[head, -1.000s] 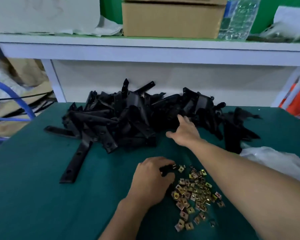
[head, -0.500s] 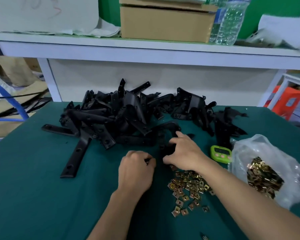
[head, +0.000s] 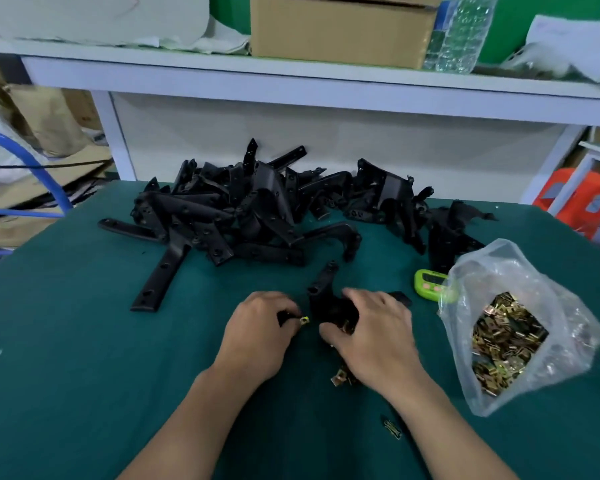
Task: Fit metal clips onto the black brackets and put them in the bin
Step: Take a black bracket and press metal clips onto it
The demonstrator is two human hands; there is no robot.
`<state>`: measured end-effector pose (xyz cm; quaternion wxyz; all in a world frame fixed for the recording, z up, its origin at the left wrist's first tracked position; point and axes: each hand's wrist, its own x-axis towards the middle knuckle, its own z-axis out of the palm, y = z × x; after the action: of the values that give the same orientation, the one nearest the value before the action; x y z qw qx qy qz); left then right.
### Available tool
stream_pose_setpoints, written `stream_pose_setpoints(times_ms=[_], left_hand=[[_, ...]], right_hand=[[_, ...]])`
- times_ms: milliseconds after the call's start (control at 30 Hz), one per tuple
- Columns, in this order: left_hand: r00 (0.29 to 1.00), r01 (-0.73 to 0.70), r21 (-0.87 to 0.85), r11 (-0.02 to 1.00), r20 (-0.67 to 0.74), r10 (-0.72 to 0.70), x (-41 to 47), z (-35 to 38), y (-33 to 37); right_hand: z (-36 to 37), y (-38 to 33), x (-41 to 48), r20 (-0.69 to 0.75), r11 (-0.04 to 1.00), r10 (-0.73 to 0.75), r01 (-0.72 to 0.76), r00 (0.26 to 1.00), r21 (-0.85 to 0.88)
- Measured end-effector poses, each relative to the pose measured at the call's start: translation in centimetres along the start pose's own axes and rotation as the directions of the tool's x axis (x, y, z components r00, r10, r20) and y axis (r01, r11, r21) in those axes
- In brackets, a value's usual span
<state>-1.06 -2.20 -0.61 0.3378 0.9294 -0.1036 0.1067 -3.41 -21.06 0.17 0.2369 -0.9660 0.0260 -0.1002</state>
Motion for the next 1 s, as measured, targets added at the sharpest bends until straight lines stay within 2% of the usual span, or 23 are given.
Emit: stream_pose_setpoints(times_ms=[100,167,367,500,600,733,833,1000], left_hand=[[0.999,-0.015,0.04,0.999,-0.03,0.016,-0.3,0.7,0.2],[0.999,-0.007,0.049,0.999,-0.044,0.009,-0.8,1.0,0.3],[0.998,-0.06,0.09,0.994,0.002,0.06,-1.0,0.8,0.7],[0.99,-0.129,0.098,0.987,0.068,0.122,-0.7,1.1,1.1],[0.992,-0.12,0.094,0.988,0.042,0.117,-0.8,1.3,1.4],[0.992,-0.129,0.061,0.99,0.014,0.128,-0.9,1.2,1.6],[0.991,-0.137,0.024,0.99,0.003,0.137,-0.7,1.3,1.6],[0.992,0.002,-0.187,0.982,-0.127,-0.026,0.3,1.1,1.7]], right_hand=[[0.2,0.0,0.1,0.039,0.997,-0.042,0.044,0.998,-0.063],[0.2,0.2,0.1,0.039,0.998,-0.049,0.051,0.998,-0.045],[-0.5,0.3,-0.4,-0.175,0.954,-0.15,0.189,0.973,0.231],[-0.6,0.2,-0.4,-0.168,0.964,-0.176,0.204,0.97,0.171],[-0.8,0.0,-0.6,-0.143,0.954,-0.236,0.257,0.961,0.155],[-1.0,0.0,-1.0,-0.123,0.941,-0.299,0.313,0.946,0.127],[-1.2,-0.1,-1.0,-0.121,0.935,-0.347,0.354,0.93,0.039],[-1.3,-0.5,-0.3,-0.082,0.928,-0.36,0.366,0.929,0.073]])
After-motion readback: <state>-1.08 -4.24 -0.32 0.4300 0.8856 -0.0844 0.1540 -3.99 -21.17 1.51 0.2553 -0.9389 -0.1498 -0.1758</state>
